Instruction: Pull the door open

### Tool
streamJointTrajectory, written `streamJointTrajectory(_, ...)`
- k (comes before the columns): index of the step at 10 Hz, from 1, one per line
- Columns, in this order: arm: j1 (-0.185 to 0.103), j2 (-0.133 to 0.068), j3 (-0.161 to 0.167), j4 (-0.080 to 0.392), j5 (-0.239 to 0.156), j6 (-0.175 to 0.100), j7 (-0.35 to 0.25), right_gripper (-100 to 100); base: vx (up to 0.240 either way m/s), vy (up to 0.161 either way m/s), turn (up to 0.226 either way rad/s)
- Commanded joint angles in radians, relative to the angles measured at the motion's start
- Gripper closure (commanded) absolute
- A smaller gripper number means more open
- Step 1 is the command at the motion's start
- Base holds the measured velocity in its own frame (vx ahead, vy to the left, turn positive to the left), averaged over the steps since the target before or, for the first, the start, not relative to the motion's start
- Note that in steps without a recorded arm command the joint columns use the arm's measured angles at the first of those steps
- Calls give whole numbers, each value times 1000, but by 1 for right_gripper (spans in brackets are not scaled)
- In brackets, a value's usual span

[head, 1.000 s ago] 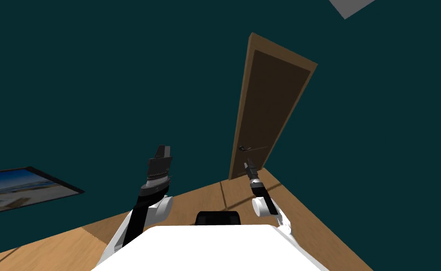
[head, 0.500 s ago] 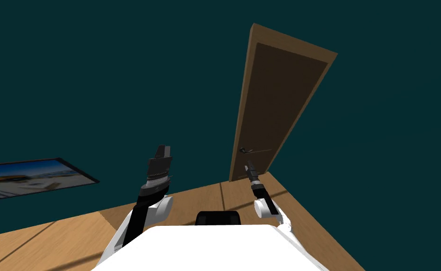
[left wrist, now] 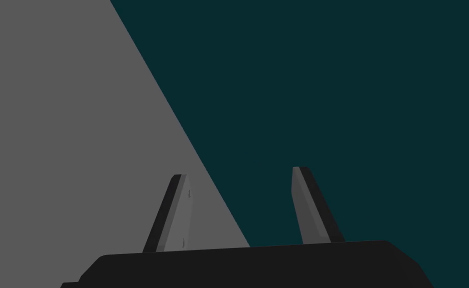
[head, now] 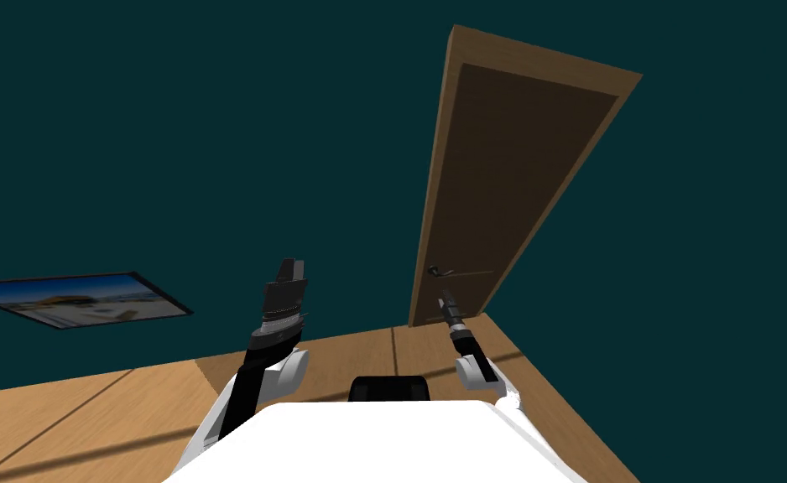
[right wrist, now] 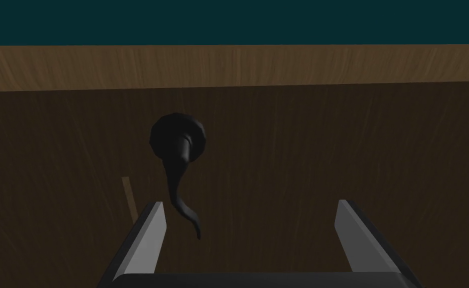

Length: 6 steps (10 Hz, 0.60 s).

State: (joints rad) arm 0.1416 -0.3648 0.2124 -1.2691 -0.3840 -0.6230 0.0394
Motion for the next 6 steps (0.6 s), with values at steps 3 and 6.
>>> streamJointTrajectory(3,-29,-27,20,85,-29,-22,-1,-100,18,-94,131)
streamJointTrajectory(6,-51,-49,36,151,-53,-36,0,-100,26,-118,98)
